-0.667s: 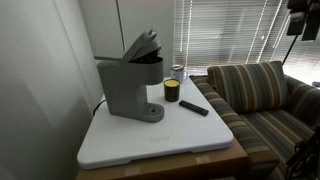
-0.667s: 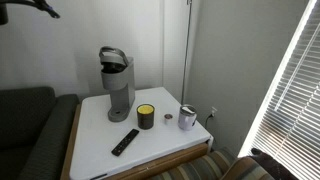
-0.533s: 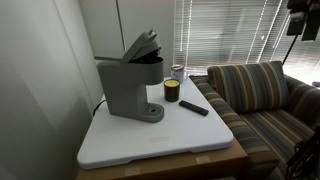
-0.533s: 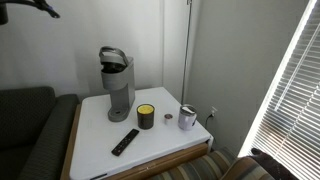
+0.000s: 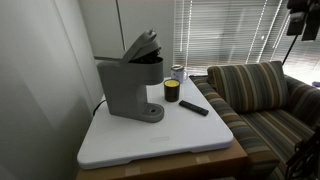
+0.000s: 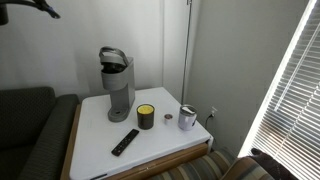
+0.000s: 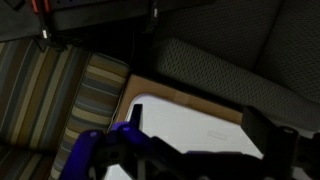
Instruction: Close the coffee maker
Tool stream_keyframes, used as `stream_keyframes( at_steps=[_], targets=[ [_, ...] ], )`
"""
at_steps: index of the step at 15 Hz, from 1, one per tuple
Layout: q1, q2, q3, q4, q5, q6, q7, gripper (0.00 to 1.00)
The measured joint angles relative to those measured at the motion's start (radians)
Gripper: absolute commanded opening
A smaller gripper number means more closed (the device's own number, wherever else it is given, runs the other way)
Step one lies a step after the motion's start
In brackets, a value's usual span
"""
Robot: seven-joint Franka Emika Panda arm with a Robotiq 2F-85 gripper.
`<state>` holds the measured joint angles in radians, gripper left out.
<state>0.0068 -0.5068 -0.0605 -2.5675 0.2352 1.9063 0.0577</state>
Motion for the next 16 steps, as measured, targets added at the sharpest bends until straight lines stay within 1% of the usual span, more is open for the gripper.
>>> stream_keyframes(
  at_steps=[11,16],
  targets=[
    [0.0,0.001,0.002,0.006,-0.006,0.0,-0.005,1.0],
    [0.0,0.05,0.026,0.069,-0.043,0.0,-0.033,1.0]
  ],
)
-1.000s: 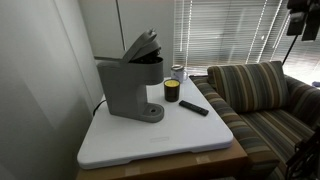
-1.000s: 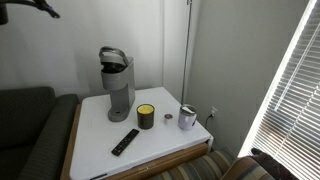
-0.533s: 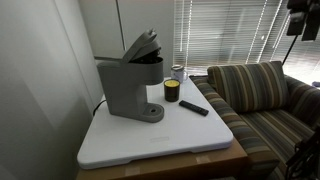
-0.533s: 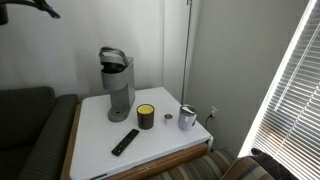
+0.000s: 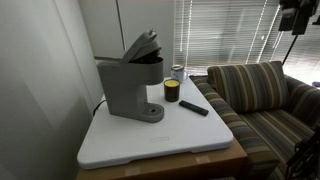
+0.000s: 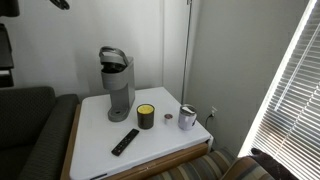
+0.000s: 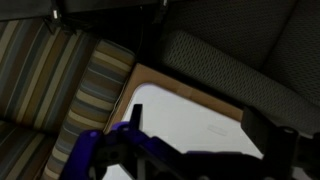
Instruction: Close the coffee maker
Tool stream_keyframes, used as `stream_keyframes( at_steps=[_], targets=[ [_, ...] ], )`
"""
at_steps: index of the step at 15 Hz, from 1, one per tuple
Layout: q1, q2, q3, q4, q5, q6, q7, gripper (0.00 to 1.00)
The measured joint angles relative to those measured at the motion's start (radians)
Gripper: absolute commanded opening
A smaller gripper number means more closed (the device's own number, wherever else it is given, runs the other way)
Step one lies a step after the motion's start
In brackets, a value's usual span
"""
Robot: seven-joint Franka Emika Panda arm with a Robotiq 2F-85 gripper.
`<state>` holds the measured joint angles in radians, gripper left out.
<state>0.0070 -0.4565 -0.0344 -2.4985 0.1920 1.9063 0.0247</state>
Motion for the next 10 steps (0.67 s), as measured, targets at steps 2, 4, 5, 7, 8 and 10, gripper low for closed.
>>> stream_keyframes(
  at_steps=[2,4,5,7,8,10],
  targets=[
    [0.002,0.044,0.014,0.045,-0.024,0.0,-0.023,1.0],
    [0.011,0.095,0.023,0.095,-0.037,0.0,-0.057,1.0],
    [0.016,0.119,0.024,0.117,-0.04,0.0,-0.066,1.0],
    [0.02,0.147,0.026,0.14,-0.042,0.0,-0.072,1.0],
    [0.02,0.153,0.026,0.143,-0.042,0.0,-0.073,1.0],
    [0.02,0.153,0.026,0.143,-0.043,0.0,-0.075,1.0]
  ],
)
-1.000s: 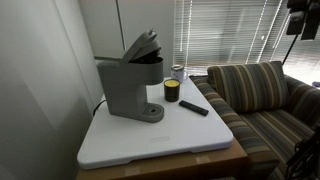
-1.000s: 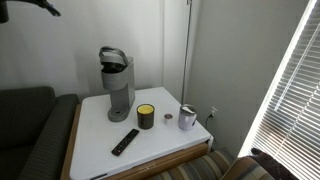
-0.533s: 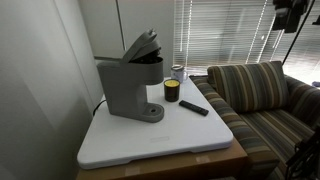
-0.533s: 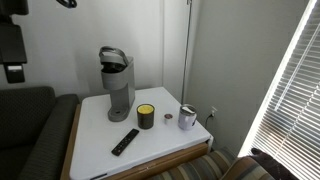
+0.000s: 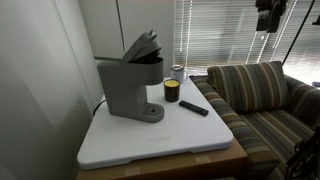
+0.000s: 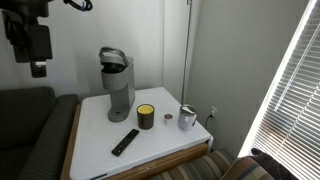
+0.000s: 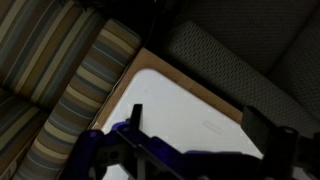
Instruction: Close the coffee maker
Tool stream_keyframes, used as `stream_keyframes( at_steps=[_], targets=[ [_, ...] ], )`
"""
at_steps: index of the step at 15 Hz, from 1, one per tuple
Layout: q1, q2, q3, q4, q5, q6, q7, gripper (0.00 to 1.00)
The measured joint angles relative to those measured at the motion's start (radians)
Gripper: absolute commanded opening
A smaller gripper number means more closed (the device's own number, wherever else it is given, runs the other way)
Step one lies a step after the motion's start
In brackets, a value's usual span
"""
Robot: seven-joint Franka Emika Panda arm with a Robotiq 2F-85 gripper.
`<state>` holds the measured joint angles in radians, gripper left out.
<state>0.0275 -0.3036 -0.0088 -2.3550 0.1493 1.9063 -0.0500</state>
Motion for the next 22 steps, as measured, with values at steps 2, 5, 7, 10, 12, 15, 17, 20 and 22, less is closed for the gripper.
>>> stream_keyframes(
  at_steps=[2,5,7,10,12,15,17,20,22],
  targets=[
    [0.0,0.0,0.0,0.0,0.0,0.0,-0.001,1.0],
    [0.0,-0.002,0.002,-0.001,0.0,0.021,-0.001,1.0],
    [0.002,0.001,0.008,-0.001,0.0,0.091,-0.001,1.0],
    [0.015,0.02,0.021,0.01,-0.001,0.209,-0.008,1.0],
    [0.026,0.056,0.031,0.043,-0.006,0.253,-0.023,1.0],
    [0.041,0.136,0.039,0.135,-0.031,0.26,-0.051,1.0],
    [0.043,0.187,0.044,0.199,-0.059,0.26,-0.052,1.0],
    [0.043,0.215,0.045,0.23,-0.065,0.259,-0.052,1.0],
    [0.043,0.215,0.045,0.23,-0.061,0.256,-0.051,1.0]
  ],
)
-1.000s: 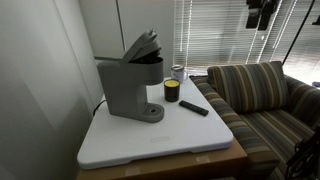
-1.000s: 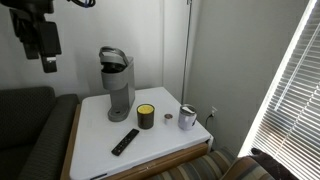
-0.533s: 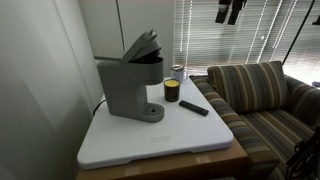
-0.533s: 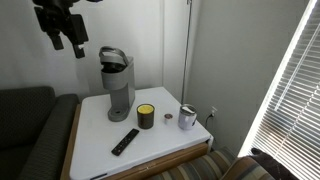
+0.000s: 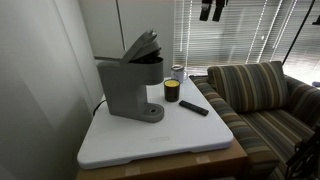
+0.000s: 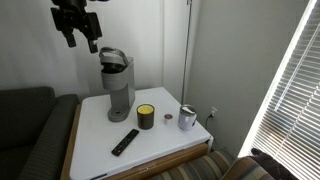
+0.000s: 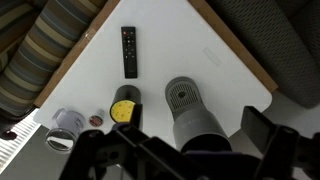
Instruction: Close the coffee maker
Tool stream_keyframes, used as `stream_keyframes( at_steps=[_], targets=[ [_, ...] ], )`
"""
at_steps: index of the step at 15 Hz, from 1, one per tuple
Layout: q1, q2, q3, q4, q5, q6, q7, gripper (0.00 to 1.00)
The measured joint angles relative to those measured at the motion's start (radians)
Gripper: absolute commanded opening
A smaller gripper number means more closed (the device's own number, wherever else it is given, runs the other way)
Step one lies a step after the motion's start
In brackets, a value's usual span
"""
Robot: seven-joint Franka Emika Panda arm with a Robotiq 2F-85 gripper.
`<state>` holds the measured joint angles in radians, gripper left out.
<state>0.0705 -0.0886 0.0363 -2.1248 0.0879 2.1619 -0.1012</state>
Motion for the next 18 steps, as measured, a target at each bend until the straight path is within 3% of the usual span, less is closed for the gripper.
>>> stream_keyframes(
  at_steps=[5,6,8,17,18],
  targets=[
    [0.002,0.025,0.001,0.077,-0.006,-0.088,-0.062,1.0],
    [0.002,0.042,0.001,0.118,-0.011,-0.124,-0.083,0.75],
    [0.003,0.092,0.006,0.212,-0.027,-0.198,-0.128,0.67],
    [0.051,0.426,0.051,0.678,-0.208,-0.419,-0.151,0.02],
    [0.061,0.461,0.053,0.723,-0.21,-0.426,-0.145,0.01]
  ],
)
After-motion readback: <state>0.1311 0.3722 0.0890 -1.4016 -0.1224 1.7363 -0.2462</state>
